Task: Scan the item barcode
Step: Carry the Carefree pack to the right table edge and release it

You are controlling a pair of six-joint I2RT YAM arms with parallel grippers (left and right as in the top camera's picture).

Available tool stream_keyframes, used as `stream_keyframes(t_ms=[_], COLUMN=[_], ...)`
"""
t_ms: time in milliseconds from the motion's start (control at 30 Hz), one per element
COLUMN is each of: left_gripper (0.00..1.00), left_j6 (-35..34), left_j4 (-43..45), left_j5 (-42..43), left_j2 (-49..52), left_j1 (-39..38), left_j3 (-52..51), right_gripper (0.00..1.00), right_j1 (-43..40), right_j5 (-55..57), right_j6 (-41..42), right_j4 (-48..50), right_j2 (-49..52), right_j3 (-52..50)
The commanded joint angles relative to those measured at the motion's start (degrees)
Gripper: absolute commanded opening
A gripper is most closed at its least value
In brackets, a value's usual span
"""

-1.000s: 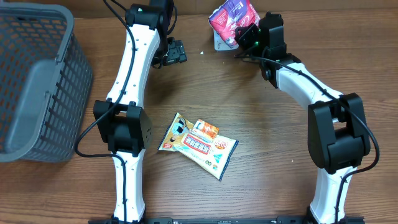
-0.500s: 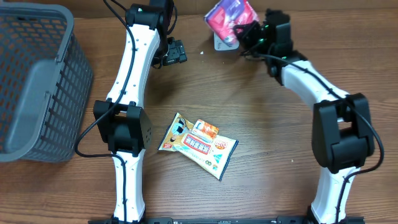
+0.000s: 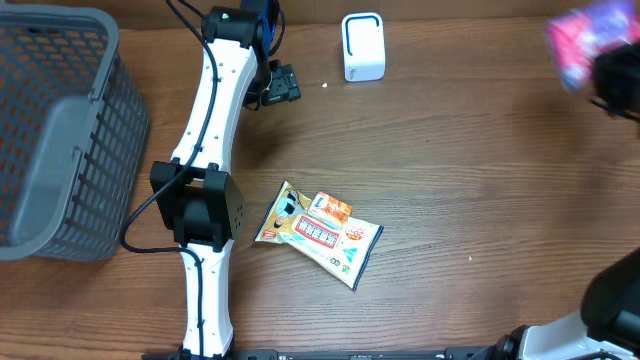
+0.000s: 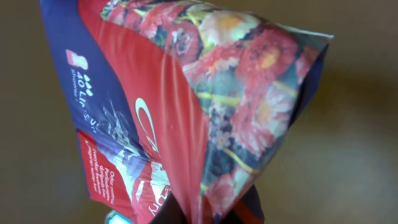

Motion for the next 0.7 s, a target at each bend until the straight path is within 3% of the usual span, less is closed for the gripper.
stream_keyframes(t_ms=[0, 233, 433, 667], left_gripper=[1.0, 1.0, 1.0, 1.0], left_j6=[-0.6, -0.6, -0.6, -0.6], left_j4=[0.0, 0.0, 0.0, 0.0], left_j5=[-0.1, -0.1, -0.1, -0.1], left_j2=[0.4, 0.4, 0.4, 0.4], left_j1=[0.2, 0.2, 0.2, 0.2], left_j3=[-0.3, -0.3, -0.3, -0.3], right_gripper=[0.04, 0.04, 0.04, 0.19], right_j1=[-6.6, -11.8, -12.6, -12.6], right_j5=[5.1, 18.8, 23.6, 28.0], right_j6=[-1.0, -7.1, -8.6, -8.7], right_j4=[-6.5, -11.3, -11.5, -11.2], right_j2=[1.6, 4.2, 4.2, 4.4], right_j3=[0.1, 0.0, 0.0, -0.1])
